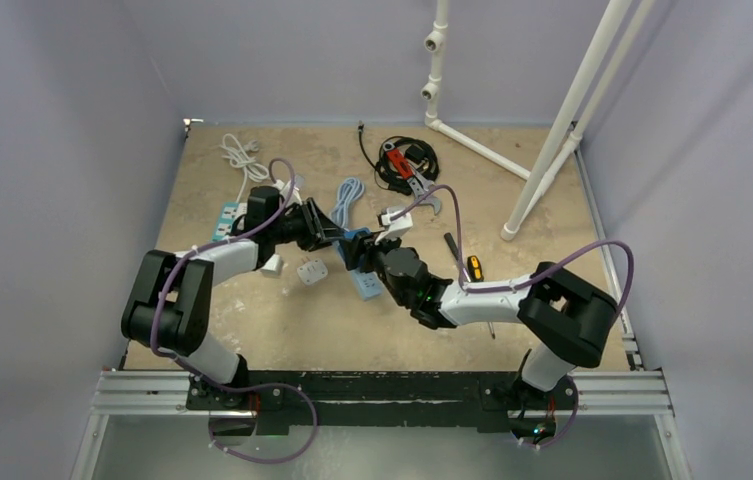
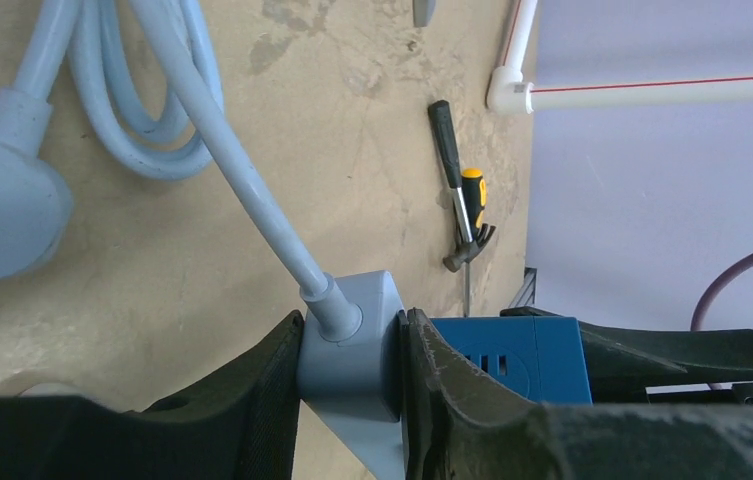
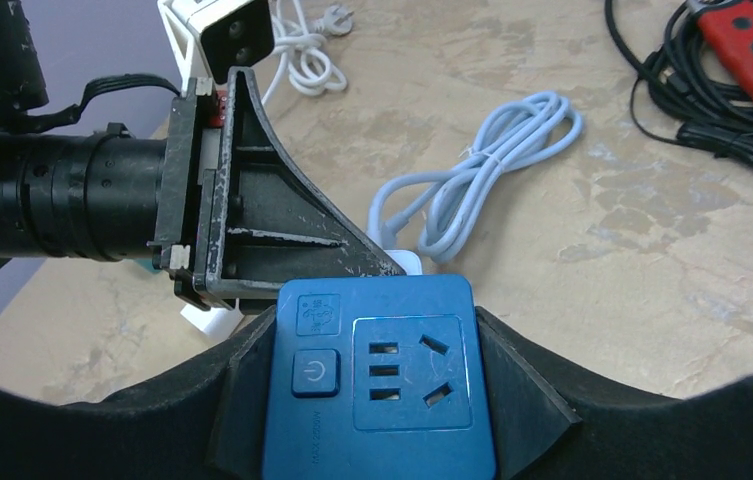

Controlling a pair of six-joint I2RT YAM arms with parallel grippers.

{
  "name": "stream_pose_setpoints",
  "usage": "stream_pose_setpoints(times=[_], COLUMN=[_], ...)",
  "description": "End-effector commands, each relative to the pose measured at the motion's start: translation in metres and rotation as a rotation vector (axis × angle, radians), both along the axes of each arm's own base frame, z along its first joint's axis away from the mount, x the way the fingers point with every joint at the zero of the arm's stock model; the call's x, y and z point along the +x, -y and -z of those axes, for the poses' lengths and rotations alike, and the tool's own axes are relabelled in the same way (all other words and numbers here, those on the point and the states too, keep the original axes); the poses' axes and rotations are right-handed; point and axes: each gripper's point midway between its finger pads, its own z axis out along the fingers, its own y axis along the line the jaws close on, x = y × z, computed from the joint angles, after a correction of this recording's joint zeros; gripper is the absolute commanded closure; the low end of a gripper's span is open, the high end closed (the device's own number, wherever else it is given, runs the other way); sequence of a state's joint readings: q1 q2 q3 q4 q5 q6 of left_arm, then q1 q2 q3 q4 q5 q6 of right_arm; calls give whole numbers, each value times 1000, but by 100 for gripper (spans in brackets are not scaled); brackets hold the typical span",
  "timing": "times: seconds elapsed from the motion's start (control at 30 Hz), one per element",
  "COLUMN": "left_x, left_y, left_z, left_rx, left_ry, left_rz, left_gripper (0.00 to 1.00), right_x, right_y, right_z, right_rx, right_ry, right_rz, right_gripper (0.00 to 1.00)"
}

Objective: Pull the plug off the socket

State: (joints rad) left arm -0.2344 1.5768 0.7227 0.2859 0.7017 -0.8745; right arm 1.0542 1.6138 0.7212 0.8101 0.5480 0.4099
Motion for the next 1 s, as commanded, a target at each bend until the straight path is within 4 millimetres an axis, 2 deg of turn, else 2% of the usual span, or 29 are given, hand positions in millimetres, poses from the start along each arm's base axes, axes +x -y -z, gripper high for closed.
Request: stream_pose_setpoints(times=[0.0,0.07,0.1,0.23,0.3,0.47,0.63,0.83,0.97], left_x=[4,7,7,11,13,17,19,22,21], left_y=[6,3,2,-3,-6,-14,-17,-22,-22], left_z=[-36,-40,-42,-46,-50,-56,-61,-60,-62], left_rx=[-39,-41,-38,22,42,60,51,54,54], left_ry=[123,137,146,183,206,233,253,248,255], left_rz=[64,58,60,58,53,38,42,28,29], left_gripper=[100,100,100,100,100,100,100,100,100], right_x=[-14,-16,-17,-16,-15,-10,-8,-5,-1], right_y=[-41,-43,-45,-52,-50,-40,-38,-42,-43], right_z=[-27,-27,-26,-23,-23,-29,-31,-19,-7], right_rx=[81,75,66,46,43,50,47,17,-6], right_ry=[9,8,6,-6,-8,7,22,-2,-29], right_rz=[-165,-186,-197,-231,-238,-260,-311,-310,-293], right_gripper=[51,33,27,13,10,9,16,19,25])
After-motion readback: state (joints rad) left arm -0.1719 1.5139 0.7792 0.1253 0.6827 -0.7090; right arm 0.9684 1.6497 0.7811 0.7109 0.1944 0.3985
